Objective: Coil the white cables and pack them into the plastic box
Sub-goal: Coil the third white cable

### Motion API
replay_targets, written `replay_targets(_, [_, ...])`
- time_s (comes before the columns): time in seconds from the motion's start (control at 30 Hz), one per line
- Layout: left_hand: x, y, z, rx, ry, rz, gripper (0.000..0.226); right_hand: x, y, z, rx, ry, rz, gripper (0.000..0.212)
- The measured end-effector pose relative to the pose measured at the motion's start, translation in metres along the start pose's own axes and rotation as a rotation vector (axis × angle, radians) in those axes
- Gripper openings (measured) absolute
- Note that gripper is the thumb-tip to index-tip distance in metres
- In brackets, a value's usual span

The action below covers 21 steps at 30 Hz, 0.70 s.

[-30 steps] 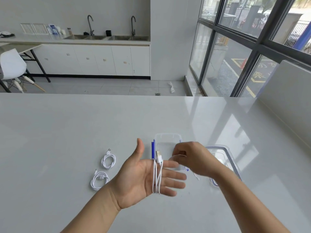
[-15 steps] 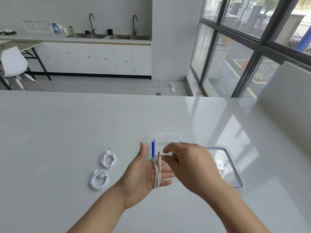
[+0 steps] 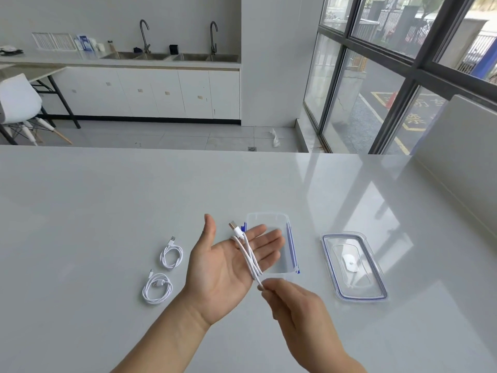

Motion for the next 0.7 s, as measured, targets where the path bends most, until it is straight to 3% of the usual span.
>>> replay_targets(0.17, [-0.001, 0.003, 0.0, 0.184, 0.034, 0.088, 0.052, 0.018, 0.015, -0.035, 0.058, 0.173, 0.26, 0.01])
replay_targets(0.27, [-0.006, 0.006, 0.002, 0.288, 0.017, 0.174, 0.027, 0.028, 0.009, -0.036, -0.064, 0.117, 0.158, 0.01])
replay_targets(0.33, [-0.007, 0.008, 0.001, 0.3, 0.011, 0.197, 0.017, 0.033, 0.008, -0.032, 0.066, 0.194, 0.204, 0.018])
replay_targets(0.43, [-0.009, 0.007, 0.002, 0.34, -0.031, 0.216, 0.015, 0.036, 0.011, -0.017, 0.595, 0.368, 0.402, 0.04])
replay_targets(0.5, [-0.012, 0.007, 0.005, 0.405, -0.052, 0.254, 0.014, 0.039, 0.006, -0.004, 0.851, 0.384, 0.432, 0.038])
replay_targets(0.57, [-0.014, 0.007, 0.007, 0.431, -0.062, 0.28, 0.013, 0.04, 0.004, 0.004, 0.948, 0.372, 0.439, 0.032])
replay_targets(0.7, [-0.016, 0.011, 0.005, 0.485, -0.101, 0.355, 0.016, 0.041, 0.005, 0.009, 0.883, 0.33, 0.448, 0.026])
Point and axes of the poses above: each hand's wrist, its own x-axis towards the middle knuckle, its own y-axis out of the palm, z = x × y, the point moved 7 cm from there along x, towards the middle knuckle, and after that the axes turned 13 degrees about y, right-handed, at the moved point
